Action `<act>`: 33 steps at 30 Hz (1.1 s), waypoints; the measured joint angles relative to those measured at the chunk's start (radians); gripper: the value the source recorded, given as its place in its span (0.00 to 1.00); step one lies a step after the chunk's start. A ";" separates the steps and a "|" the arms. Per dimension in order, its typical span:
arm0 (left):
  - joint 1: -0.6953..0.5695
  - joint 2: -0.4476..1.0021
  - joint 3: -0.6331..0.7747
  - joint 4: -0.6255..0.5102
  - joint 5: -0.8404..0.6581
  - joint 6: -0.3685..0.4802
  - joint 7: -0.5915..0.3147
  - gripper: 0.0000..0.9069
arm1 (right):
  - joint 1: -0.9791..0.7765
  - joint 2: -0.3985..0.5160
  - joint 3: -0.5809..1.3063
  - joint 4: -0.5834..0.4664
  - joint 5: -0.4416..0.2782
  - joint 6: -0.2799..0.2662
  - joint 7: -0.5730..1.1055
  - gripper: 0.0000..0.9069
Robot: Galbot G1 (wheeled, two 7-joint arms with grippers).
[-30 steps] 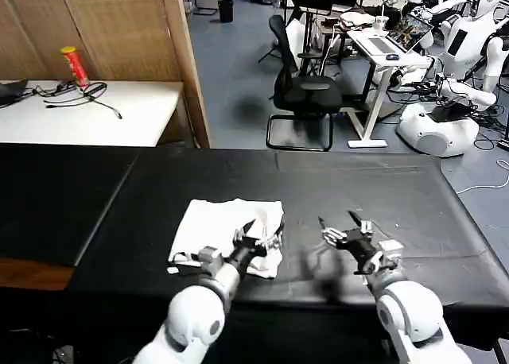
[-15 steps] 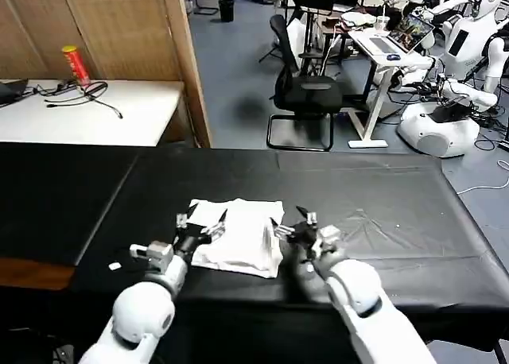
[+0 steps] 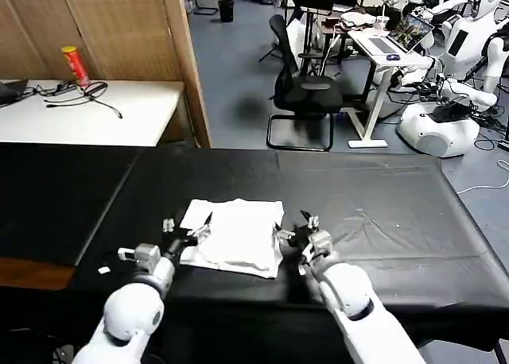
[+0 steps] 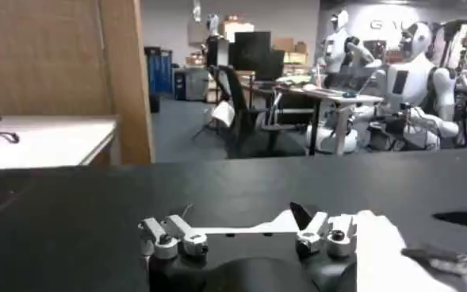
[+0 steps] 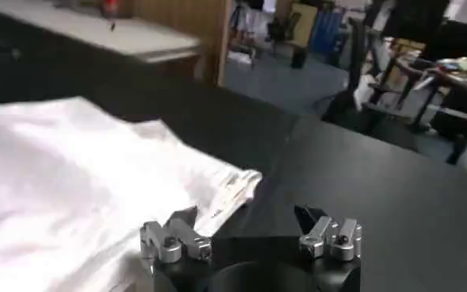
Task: Fold and organize the clothes.
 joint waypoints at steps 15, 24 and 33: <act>-0.034 -0.005 -0.100 0.167 -0.394 -0.002 0.023 0.97 | -0.118 -0.067 0.166 0.205 0.149 0.023 -0.004 0.97; -0.028 -0.013 -0.105 0.198 -0.428 -0.004 0.032 0.28 | -0.125 -0.066 0.177 0.231 0.151 0.023 -0.003 0.97; -0.032 -0.021 -0.104 0.217 -0.448 0.010 0.031 0.00 | -0.131 -0.060 0.182 0.234 0.148 0.027 -0.004 0.97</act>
